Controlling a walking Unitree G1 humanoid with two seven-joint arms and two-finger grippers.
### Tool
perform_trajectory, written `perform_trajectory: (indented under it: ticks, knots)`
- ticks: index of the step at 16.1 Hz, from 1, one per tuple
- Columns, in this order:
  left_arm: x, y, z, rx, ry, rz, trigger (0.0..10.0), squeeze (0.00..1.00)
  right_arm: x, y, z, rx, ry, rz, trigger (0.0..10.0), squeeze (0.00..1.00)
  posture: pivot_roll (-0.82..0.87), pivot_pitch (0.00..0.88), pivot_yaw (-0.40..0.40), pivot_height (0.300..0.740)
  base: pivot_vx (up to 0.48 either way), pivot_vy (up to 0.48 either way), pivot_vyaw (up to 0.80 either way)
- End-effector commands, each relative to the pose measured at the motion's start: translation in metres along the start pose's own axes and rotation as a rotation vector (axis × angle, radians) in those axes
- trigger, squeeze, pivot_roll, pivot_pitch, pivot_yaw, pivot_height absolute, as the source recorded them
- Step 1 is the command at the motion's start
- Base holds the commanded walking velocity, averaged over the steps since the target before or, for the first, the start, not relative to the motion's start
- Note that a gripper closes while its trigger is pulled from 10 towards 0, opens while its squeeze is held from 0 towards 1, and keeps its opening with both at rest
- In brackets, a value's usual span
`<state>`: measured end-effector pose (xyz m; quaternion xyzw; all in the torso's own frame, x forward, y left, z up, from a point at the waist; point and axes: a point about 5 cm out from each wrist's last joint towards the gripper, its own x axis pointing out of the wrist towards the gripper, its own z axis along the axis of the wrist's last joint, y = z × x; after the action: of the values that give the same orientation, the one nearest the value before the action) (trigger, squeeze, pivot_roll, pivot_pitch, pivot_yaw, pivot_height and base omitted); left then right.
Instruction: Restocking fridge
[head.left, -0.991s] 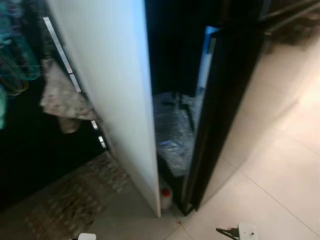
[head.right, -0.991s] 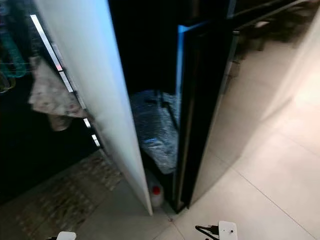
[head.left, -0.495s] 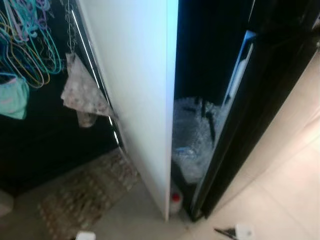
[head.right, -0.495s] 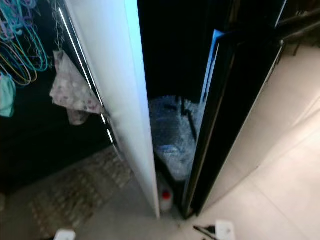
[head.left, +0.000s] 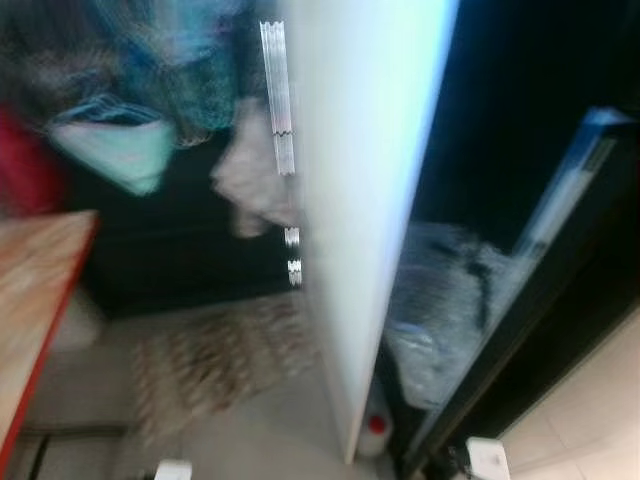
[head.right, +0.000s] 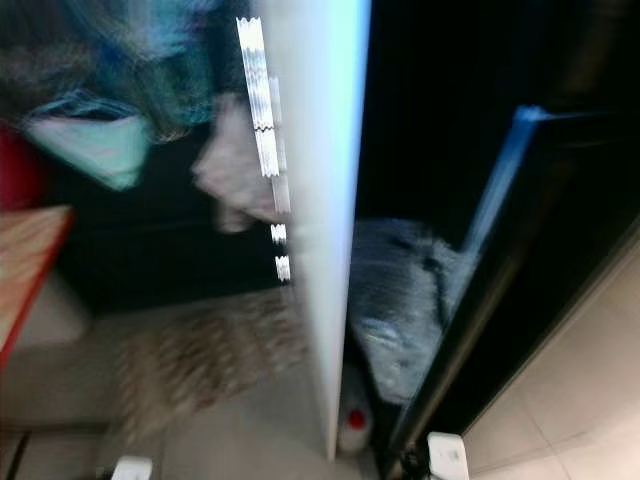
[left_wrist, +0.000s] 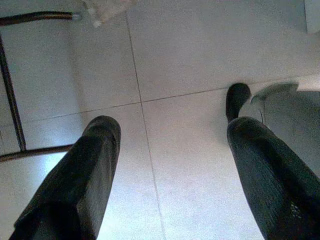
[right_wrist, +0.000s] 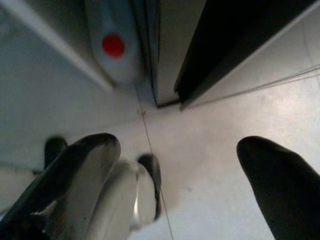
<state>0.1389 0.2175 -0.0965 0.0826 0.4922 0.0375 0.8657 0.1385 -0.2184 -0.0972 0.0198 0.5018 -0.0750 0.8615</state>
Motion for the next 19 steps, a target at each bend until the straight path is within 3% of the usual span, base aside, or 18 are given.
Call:
perform_trajectory:
  ticks: [1,10,14,17,19]
  knots:
    - [-0.0015,0.0006,-0.0076,0.004,0.024,0.002,10.0,0.0,-0.0001,-0.0029,0.0009,0.006,0.002,-0.005,10.0,0.0,-0.07,0.007,0.007,0.74,0.0,0.0,0.8]
    - [-0.0015,-0.0038,-0.0076,-0.004,0.02,0.001,10.0,0.0,-0.0009,-0.0078,0.0008,0.043,0.004,0.032,10.0,0.0,-0.07,0.006,-0.018,0.74,0.0,0.0,0.76]
    - [-0.0017,-0.0031,-0.0073,-0.015,0.011,0.012,10.0,0.0,-0.0009,-0.0073,0.0008,0.051,0.005,0.049,10.0,0.0,-0.06,0.006,-0.018,0.74,0.0,0.0,0.0]
    - [-0.0023,-0.0005,-0.0058,-0.095,-0.024,0.032,10.0,0.0,-0.0007,-0.0046,0.0002,0.058,0.007,0.059,10.0,0.0,-0.05,0.006,-0.004,0.74,0.0,0.0,0.0]
    - [-0.0025,0.0006,-0.0031,-0.103,-0.057,0.032,10.0,0.0,-0.0007,-0.0029,-0.0004,0.056,0.013,0.073,10.0,0.0,-0.05,0.009,-0.001,0.74,0.0,0.0,0.0]
